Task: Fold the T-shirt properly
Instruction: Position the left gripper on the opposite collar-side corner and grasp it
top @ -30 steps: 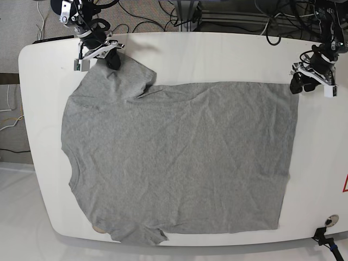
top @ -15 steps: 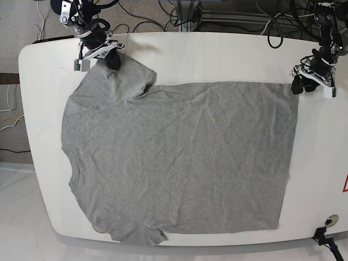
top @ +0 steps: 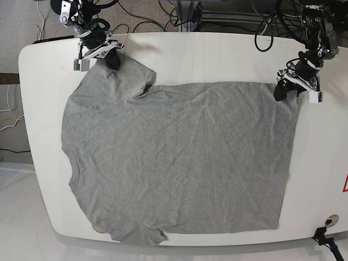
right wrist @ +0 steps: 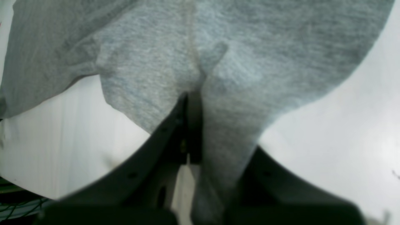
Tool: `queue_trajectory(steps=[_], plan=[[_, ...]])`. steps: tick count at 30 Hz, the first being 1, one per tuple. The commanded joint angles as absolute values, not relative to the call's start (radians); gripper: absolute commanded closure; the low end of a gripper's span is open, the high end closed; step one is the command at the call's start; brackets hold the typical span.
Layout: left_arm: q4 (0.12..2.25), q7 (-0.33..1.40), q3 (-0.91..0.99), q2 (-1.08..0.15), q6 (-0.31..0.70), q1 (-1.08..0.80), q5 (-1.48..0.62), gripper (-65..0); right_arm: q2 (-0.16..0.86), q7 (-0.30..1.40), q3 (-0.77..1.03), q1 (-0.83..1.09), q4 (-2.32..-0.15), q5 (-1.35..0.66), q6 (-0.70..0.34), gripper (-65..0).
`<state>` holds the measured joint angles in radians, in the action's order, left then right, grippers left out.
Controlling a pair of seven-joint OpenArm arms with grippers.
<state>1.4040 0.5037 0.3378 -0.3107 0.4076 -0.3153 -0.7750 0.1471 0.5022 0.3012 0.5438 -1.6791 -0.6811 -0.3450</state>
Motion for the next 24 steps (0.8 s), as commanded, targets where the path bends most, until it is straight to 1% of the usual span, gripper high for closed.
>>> queue_trajectory(steps=[1,6,7,8,10,13,24], plan=[[1.406,0.539,0.318,-0.32,0.4,-0.323,-0.754,-32.4,0.156,0.515,0.306,0.55,-1.687,-0.673,-0.343,-0.1],[1.406,0.539,0.317,-0.32,0.4,-0.305,-0.754,-32.1,0.156,0.515,0.306,0.55,-1.687,-0.673,-0.343,-0.1],[1.406,0.539,0.317,-0.32,0.4,-0.303,-0.754,-31.1,0.156,0.515,0.306,0.55,-1.687,-0.673,-0.343,-0.1],[1.406,0.539,0.317,-0.32,0.4,-0.303,-0.754,-28.6,0.156,0.515,0.306,0.55,-1.687,-0.673,-0.343,-0.1],[1.406,0.539,0.318,-0.32,0.398,-0.303,-0.754,-18.8,0.156,0.515,0.306,0.55,-1.687,-0.673,-0.343,-0.1],[1.406,0.539,0.321,-0.32,0.397,-0.303,-0.754,0.0,0.156,0.515,0.306,0.55,-1.685,-0.673,-0.343,-0.1],[1.414,0.539,0.318,-0.32,0.4,-0.311,-0.754,0.0,0.156,0.509,0.308,0.55,-1.696,-0.673,-0.343,0.0]])
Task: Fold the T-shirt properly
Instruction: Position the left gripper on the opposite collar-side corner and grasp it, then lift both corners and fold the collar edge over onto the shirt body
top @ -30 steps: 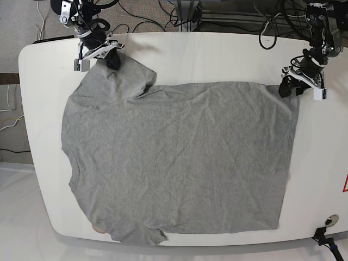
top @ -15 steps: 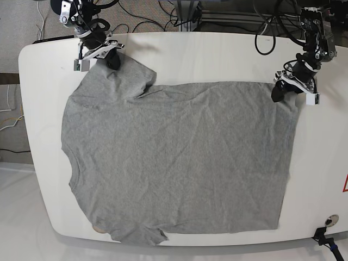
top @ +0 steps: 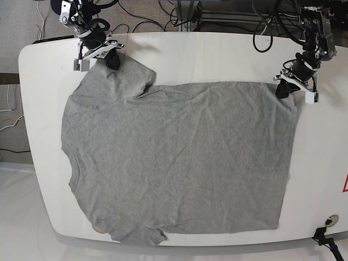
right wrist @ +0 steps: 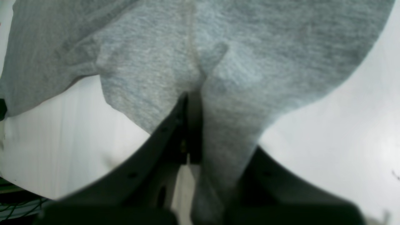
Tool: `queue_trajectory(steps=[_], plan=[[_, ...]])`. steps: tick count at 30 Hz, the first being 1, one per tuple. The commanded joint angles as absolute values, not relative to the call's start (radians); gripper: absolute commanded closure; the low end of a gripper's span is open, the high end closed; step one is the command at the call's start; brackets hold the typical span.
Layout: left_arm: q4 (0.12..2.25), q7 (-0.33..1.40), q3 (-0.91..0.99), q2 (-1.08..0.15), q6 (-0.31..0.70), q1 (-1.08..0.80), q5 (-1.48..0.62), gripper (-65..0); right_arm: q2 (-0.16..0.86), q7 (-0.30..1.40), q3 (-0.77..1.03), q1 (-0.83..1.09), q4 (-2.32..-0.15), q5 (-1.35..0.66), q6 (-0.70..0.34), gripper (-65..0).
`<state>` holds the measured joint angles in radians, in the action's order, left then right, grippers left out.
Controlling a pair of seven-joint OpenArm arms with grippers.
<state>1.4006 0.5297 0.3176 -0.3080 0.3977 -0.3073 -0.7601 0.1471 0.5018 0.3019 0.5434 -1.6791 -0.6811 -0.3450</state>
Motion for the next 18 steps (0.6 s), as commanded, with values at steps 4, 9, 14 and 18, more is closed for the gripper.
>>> queue_trajectory(steps=[4,9,14,18], plan=[[1.465,0.539,0.323,-0.326,0.401,-0.372,-0.756,0.0,0.156,0.509,0.308,0.595,-1.768,-0.671,-0.343,0.0],[1.587,0.539,0.325,-0.328,0.401,-0.481,-0.754,0.0,0.154,0.509,0.308,0.661,-1.87,-0.673,-0.343,0.0],[1.667,0.539,0.325,-0.328,0.401,-0.576,-0.754,0.0,0.153,0.509,0.343,0.717,-1.928,-0.679,-0.343,0.0],[1.709,0.539,0.338,-0.351,0.401,-0.647,-0.754,0.0,0.154,0.507,0.378,0.768,-1.952,-0.679,-0.343,0.0]])
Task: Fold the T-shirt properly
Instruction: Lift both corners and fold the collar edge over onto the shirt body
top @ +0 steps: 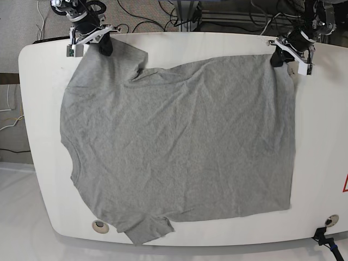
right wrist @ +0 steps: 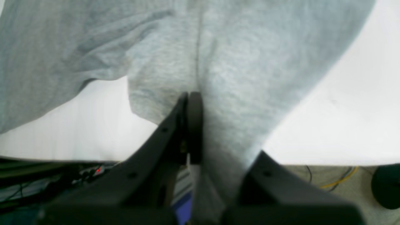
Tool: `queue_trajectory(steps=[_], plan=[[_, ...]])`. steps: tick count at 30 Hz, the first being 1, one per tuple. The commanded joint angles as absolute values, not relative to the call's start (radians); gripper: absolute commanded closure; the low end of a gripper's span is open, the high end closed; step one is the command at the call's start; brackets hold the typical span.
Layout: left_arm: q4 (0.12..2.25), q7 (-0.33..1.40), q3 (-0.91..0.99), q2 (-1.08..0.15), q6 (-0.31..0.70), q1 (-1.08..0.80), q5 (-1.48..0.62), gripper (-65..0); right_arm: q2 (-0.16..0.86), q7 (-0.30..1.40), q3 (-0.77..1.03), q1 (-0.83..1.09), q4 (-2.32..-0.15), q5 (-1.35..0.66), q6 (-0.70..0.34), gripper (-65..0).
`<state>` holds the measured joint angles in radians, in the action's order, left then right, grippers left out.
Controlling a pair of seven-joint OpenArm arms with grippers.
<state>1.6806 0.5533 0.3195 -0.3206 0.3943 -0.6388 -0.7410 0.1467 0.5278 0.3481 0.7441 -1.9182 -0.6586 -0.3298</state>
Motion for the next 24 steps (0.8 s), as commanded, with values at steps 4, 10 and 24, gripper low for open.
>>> queue_trajectory(steps=[4,10,24], plan=[[1.748,0.539,0.383,-0.355,0.401,-0.708,-0.754,0.0,0.153,0.507,0.407,0.825,-1.954,-0.68,-0.404,0.0],[1.83,0.539,0.443,-0.357,0.403,-0.786,-0.754,0.0,0.151,0.507,0.429,0.868,-1.96,-0.68,-0.478,0.0],[1.862,0.539,0.46,-0.311,0.401,-0.535,-0.759,0.0,0.211,0.516,0.486,0.611,-1.979,-0.68,-0.567,0.0]])
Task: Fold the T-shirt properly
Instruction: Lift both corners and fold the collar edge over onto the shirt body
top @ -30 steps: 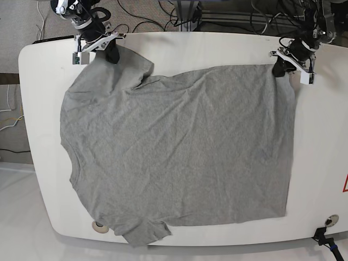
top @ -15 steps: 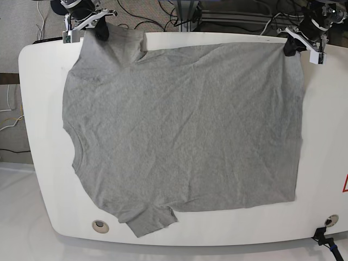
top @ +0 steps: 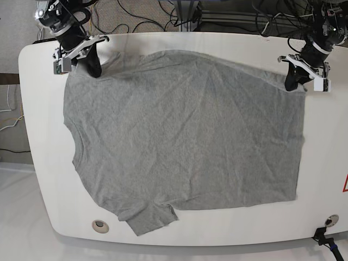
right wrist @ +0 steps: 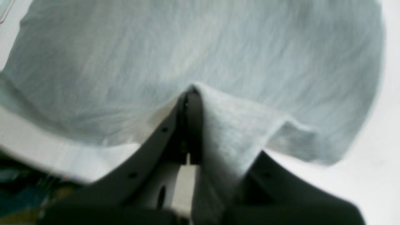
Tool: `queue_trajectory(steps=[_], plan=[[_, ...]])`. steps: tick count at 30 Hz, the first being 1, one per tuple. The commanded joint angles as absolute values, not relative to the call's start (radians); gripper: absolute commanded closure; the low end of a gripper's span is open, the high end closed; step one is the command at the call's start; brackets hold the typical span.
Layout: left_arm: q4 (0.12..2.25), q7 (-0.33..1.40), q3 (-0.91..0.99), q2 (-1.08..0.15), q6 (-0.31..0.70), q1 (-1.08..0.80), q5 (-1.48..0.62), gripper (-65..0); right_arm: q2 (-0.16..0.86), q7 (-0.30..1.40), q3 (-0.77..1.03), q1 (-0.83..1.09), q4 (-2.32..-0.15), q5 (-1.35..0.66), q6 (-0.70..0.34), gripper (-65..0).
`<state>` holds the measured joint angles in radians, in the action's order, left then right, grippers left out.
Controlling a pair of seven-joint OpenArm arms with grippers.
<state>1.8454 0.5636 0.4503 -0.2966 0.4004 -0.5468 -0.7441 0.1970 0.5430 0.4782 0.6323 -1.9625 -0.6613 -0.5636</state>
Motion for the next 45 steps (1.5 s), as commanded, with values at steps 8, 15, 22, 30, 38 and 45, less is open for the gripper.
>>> queue_trajectory(steps=[8,15,22,30,38,45], plan=[[1.847,0.539,0.455,-0.292,0.395,-0.352,-0.754,0.0,0.234,0.611,0.447,0.426,-1.96,-0.671,-0.565,0.0],[1.702,0.539,0.455,-0.285,0.395,-0.243,-0.753,0.0,0.28,0.613,0.384,0.283,-1.827,-0.67,-0.561,0.0],[1.555,0.539,0.455,-0.289,0.397,-0.176,-0.753,0.0,0.277,0.613,0.367,0.148,-1.682,-0.573,-0.565,0.0],[1.415,0.539,0.455,-0.289,0.398,-0.102,-0.751,0.0,0.278,0.613,0.335,-0.008,-1.537,-0.46,-0.608,0.0],[1.316,0.539,0.401,-0.285,0.398,0.002,-0.607,0.0,0.272,0.608,0.32,-0.107,-1.422,-0.367,-0.647,0.0],[1.285,0.539,0.395,-0.286,0.4,0.027,-0.605,0.0,0.278,0.608,0.32,-0.196,-1.334,-0.366,-0.661,0.0]])
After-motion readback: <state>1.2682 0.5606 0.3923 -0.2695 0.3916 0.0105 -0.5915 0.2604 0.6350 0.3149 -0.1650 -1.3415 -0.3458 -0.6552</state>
